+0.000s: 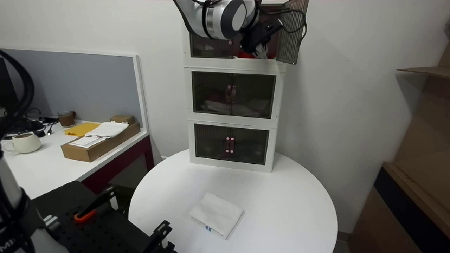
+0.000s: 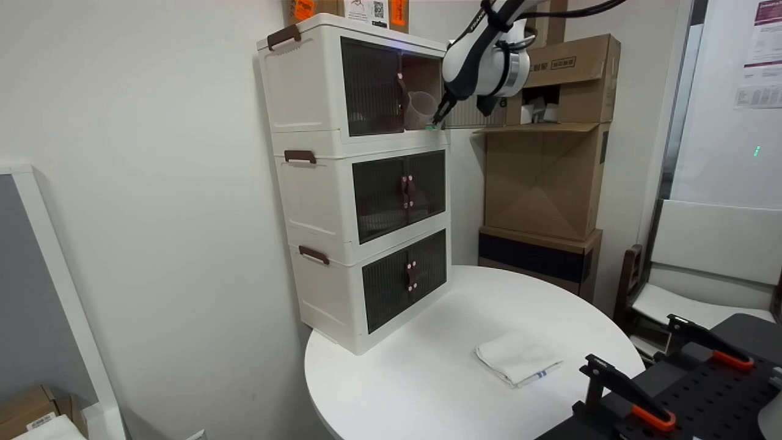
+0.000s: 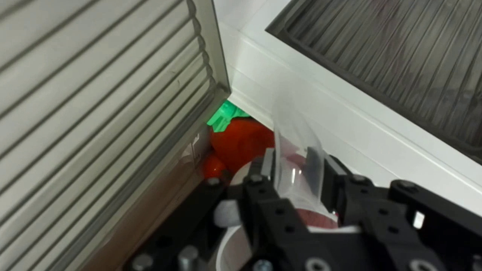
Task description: Put the clear jug in the open upper cabinet.
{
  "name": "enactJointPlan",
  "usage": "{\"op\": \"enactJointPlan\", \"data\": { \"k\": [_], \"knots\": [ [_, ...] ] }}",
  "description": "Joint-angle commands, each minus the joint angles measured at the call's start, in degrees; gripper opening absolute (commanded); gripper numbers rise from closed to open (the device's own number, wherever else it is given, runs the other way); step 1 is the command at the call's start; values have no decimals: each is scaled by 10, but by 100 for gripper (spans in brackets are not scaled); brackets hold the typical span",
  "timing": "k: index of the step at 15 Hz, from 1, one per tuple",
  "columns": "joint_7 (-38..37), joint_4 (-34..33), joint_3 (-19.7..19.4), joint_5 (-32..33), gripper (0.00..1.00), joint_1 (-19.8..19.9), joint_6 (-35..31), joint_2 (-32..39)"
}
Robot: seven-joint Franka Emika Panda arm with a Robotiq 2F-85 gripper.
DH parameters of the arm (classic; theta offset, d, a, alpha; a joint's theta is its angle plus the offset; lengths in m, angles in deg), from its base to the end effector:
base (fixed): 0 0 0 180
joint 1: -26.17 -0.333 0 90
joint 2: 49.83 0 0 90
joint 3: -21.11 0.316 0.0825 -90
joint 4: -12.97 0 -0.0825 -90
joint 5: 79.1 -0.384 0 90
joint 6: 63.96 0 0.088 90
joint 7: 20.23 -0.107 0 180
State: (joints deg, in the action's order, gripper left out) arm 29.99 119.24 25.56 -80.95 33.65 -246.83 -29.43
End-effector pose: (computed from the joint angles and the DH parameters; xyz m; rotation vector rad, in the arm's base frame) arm 0.6810 -0.0456 0.4514 2.2898 0.9295 1.2026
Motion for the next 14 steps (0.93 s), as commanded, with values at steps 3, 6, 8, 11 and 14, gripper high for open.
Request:
{"op": "enactJointPlan", "data": {
  "k": [3,6,8,11,14],
  "knots": [
    [3,-69,1,2,7,1,-3,35],
    [2,-91,-1,2,7,-1,4,44],
    [2,-104,0,2,7,0,2,54],
    [0,-132,4,-2,7,6,4,76],
    [0,-157,15,-7,7,15,15,97]
  ]
}}
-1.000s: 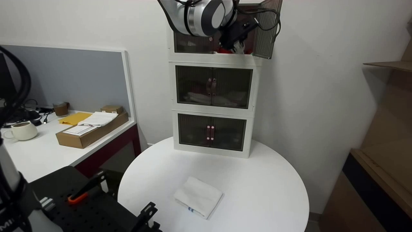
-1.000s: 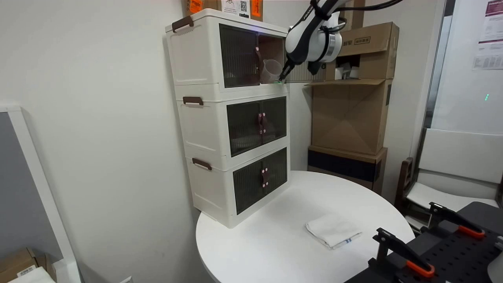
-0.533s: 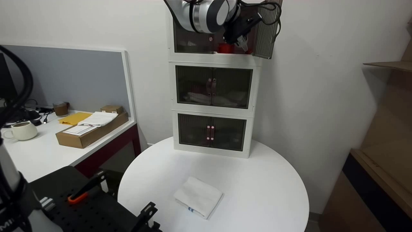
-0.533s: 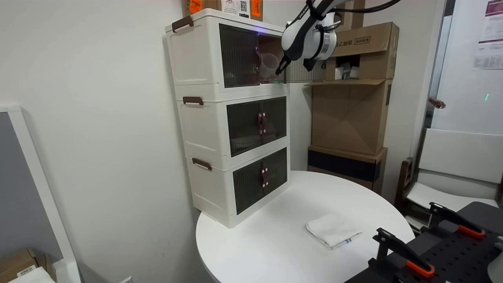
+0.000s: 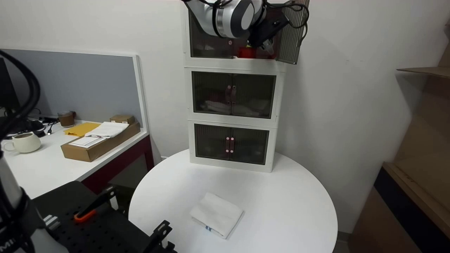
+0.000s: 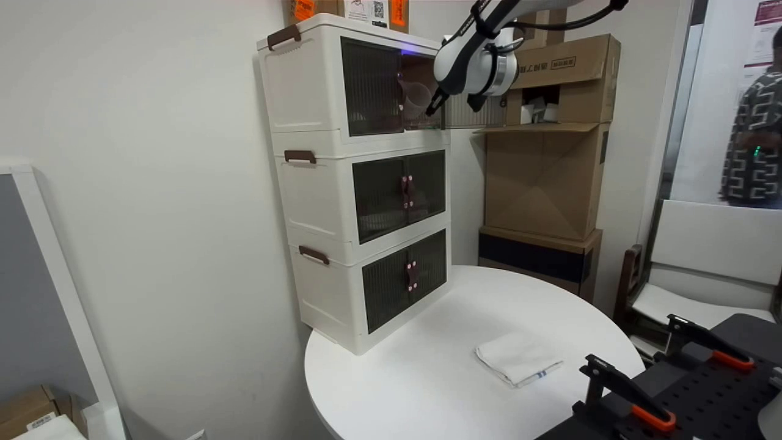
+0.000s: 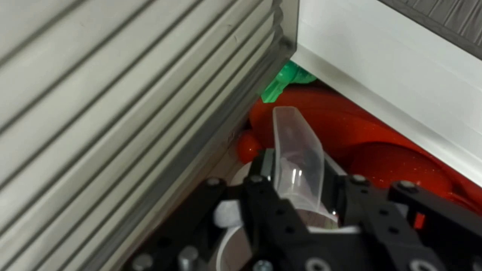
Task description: Put the clear jug in the open upper cabinet.
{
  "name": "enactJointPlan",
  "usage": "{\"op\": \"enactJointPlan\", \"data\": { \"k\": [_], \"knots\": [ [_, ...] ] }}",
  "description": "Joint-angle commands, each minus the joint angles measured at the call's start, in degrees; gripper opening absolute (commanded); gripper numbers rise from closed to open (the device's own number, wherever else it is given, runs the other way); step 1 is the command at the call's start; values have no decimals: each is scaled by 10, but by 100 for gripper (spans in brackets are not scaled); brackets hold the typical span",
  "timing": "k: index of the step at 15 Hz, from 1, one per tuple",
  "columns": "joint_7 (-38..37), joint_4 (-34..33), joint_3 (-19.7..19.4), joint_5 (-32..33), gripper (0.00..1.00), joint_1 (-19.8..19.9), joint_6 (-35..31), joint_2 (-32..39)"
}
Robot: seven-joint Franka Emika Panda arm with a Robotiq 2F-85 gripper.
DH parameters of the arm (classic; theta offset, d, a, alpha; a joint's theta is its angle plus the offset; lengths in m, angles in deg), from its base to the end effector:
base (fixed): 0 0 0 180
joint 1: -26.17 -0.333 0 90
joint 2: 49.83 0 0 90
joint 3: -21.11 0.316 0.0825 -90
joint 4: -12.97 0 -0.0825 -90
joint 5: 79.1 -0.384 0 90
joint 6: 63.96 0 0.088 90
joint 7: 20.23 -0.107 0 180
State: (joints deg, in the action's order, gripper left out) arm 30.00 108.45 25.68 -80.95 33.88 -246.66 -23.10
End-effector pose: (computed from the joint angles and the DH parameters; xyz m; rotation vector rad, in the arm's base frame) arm 0.7190 -0.0534 0.4678 2.2326 0.8908 1.2795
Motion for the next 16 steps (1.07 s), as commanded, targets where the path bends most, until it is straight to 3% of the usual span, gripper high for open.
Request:
{"op": "enactJointPlan", "data": {
  "k": [1,5,7,9,15,16],
  "knots": [
    [1,-57,25,-9,7,20,13,42],
    [2,-85,62,-12,7,48,25,69],
    [3,-94,76,-11,53,59,35,78],
    [5,-102,91,-10,58,70,45,83],
    [7,-101,132,-10,99,94,52,82],
    [8,-98,141,-10,100,99,49,79]
  ]
}}
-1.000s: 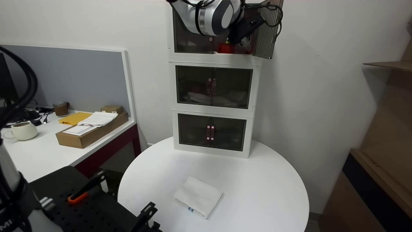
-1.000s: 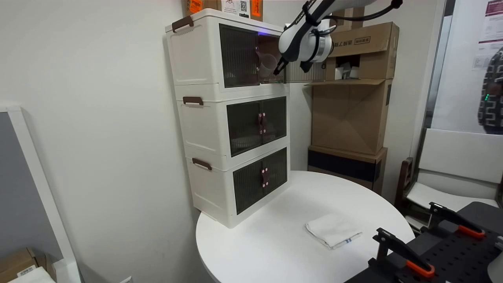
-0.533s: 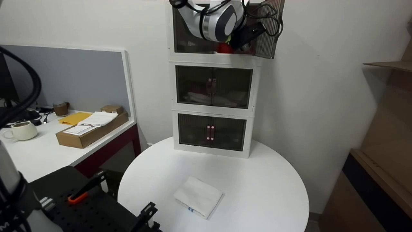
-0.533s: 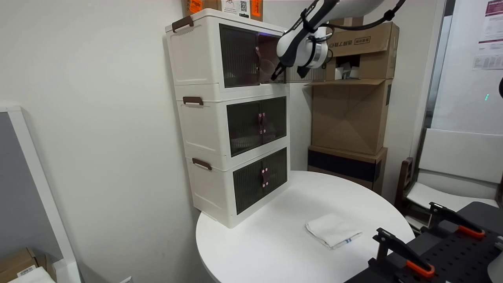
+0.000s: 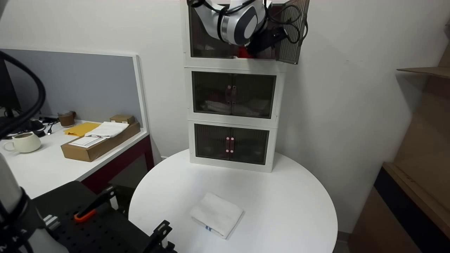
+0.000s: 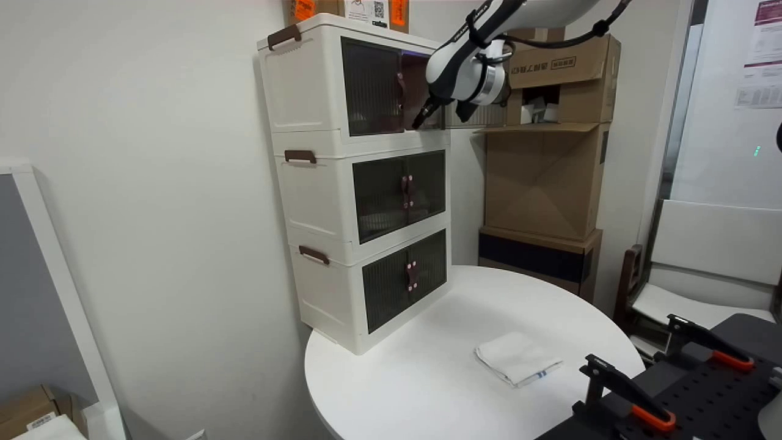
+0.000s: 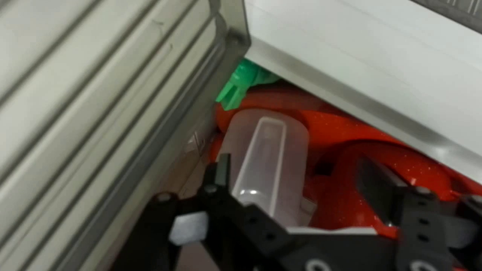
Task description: Put the clear jug in the open upper cabinet.
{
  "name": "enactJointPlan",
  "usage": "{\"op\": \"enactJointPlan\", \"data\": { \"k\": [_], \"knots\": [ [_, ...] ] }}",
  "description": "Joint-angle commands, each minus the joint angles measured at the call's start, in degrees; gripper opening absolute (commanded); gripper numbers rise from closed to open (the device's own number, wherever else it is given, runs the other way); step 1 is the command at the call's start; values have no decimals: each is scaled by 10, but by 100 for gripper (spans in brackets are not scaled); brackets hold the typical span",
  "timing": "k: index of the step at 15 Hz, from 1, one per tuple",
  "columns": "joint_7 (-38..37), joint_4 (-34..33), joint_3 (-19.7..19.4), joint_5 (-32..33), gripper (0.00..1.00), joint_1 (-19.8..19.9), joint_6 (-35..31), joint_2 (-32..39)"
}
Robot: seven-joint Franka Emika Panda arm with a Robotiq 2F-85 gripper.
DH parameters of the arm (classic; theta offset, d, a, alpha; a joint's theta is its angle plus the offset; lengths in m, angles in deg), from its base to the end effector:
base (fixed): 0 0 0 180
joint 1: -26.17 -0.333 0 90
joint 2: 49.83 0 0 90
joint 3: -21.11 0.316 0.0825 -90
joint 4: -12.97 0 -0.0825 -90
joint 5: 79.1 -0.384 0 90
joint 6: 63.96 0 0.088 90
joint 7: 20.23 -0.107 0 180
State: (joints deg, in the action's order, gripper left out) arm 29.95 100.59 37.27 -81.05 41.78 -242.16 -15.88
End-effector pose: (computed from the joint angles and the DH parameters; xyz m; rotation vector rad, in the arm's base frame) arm 0.7498 -0.0480 0.4450 2.3603 0.8881 1.3406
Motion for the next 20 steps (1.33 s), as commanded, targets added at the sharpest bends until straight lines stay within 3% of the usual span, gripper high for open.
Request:
{"op": "enactJointPlan", "data": {
  "k": [1,4,9,16,20],
  "knots": [
    [12,-13,36,-9,100,27,-3,1],
    [17,8,77,-8,100,57,-30,-20],
    [28,59,175,-10,100,141,-33,-75],
    [28,162,334,-24,100,313,-27,-154],
    [11,223,425,-62,100,429,17,-216]
  ]
}}
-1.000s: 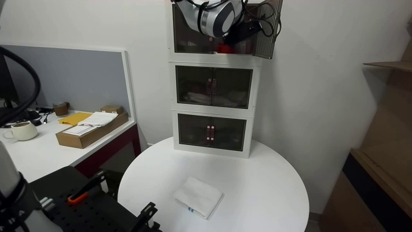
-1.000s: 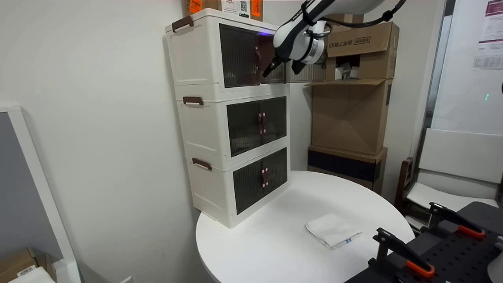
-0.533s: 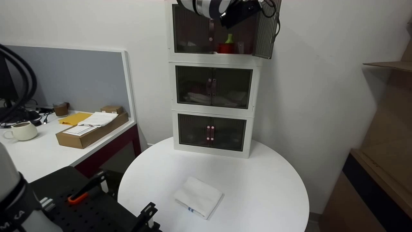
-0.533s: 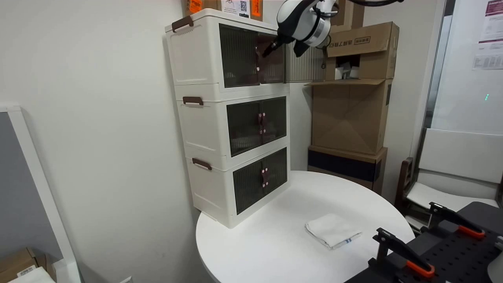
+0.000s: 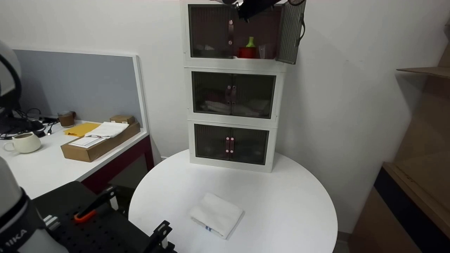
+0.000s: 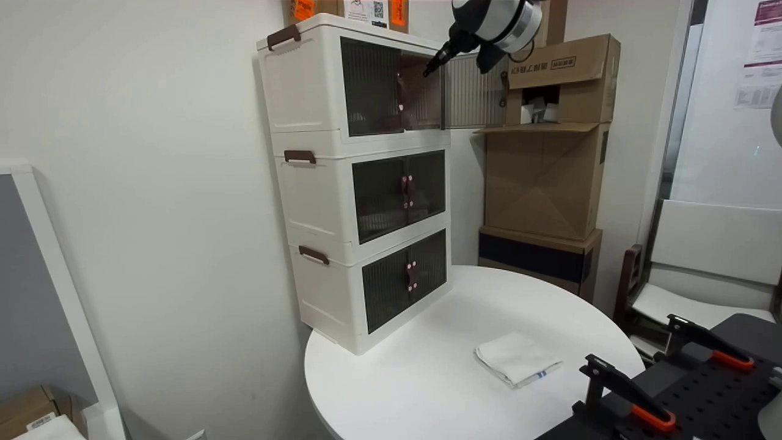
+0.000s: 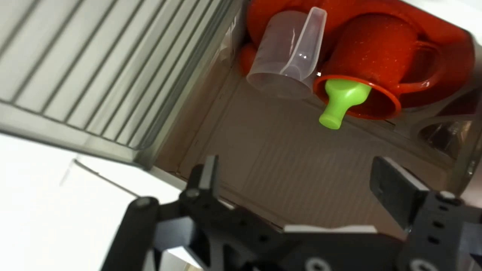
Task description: Put the clear jug in the open upper cabinet.
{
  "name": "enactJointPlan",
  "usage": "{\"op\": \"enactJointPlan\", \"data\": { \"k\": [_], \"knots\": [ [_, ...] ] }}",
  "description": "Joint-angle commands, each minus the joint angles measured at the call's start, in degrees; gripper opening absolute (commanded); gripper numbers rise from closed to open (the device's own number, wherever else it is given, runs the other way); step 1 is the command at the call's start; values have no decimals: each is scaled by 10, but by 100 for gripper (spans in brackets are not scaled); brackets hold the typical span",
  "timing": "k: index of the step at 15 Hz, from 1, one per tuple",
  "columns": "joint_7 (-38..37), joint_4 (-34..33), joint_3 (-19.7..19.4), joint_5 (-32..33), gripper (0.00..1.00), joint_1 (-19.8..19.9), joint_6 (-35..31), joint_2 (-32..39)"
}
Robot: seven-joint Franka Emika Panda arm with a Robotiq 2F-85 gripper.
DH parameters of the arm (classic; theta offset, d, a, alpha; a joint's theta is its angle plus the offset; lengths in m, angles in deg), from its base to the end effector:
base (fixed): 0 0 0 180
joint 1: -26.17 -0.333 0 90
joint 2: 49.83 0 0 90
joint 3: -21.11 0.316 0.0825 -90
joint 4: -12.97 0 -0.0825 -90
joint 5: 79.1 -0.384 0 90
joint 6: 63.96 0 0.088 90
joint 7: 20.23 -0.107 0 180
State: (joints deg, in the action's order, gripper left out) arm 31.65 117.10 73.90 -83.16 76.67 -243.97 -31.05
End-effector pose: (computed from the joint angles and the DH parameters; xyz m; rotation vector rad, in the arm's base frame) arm 0.6615 -0.0569 0.5566 2.3324 0.8312 1.5494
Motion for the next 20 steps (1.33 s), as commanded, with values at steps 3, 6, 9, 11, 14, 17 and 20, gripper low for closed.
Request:
{"op": "enactJointPlan", "data": {
  "k": [3,6,9,11,14,17,20],
  "knots": [
    [20,71,154,-102,100,182,121,-78],
    [71,73,242,-160,100,285,248,-95],
    [148,71,264,-225,100,355,380,-175],
    [188,67,284,-239,100,409,442,-224],
    [252,60,238,-277,100,403,490,-288],
    [308,85,142,-358,100,340,488,-358],
    [349,142,24,-467,100,255,500,-444]
  ]
}}
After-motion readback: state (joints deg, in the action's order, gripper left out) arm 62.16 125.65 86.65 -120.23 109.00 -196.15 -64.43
